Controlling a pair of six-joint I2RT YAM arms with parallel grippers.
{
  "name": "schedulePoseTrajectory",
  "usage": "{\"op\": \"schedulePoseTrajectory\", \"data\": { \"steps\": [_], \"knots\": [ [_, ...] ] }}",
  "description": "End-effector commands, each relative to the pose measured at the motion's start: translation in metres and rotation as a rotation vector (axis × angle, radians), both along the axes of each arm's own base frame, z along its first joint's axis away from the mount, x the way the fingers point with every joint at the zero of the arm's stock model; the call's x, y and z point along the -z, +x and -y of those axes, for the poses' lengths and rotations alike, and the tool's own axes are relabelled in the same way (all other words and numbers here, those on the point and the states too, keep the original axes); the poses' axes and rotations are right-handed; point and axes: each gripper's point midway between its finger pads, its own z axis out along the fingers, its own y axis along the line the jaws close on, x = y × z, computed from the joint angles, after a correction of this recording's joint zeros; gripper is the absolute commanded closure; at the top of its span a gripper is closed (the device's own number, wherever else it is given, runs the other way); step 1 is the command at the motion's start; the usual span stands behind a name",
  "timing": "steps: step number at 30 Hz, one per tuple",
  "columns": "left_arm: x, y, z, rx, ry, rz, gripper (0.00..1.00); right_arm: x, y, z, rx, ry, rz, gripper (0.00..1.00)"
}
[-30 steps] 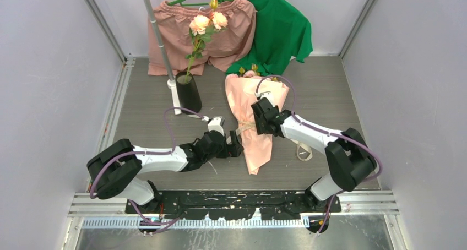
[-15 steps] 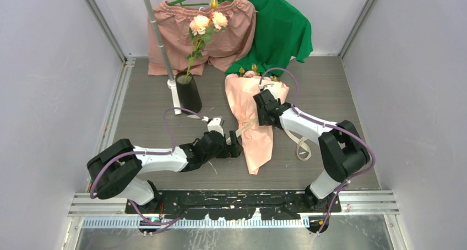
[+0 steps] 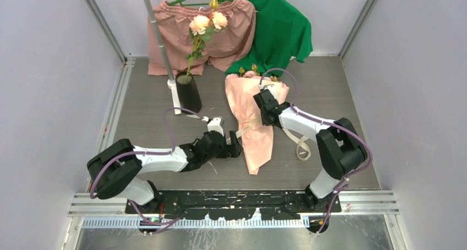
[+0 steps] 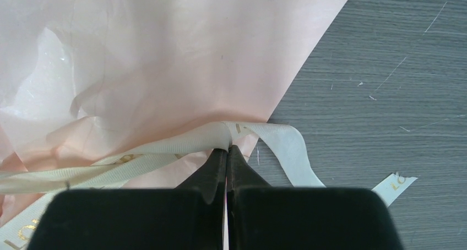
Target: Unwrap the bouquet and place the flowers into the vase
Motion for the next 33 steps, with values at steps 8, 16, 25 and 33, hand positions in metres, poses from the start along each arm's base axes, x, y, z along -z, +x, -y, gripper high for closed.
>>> {"op": "schedulePoseTrajectory", "data": {
  "steps": [8, 16, 25, 33],
  "knots": [
    [-0.008, 0.004, 0.004, -0.006, -0.032, 0.025, 0.08, -0.093, 0.005, 0.005, 0.048, 0.098, 0.192, 0.99],
    [-0.01, 0.002, 0.005, 0.0, -0.048, 0.02, 0.09, -0.148, -0.001, 0.017, 0.08, 0.149, 0.301, 0.99],
    [-0.015, 0.0, 0.003, -0.003, -0.062, 0.018, 0.09, -0.128, -0.008, 0.007, 0.043, 0.18, 0.232, 0.99],
    [-0.047, 0.008, 0.009, 0.03, -0.036, 0.084, 0.08, -0.142, -0.012, 0.016, 0.077, 0.211, 0.283, 0.99]
  ]
}}
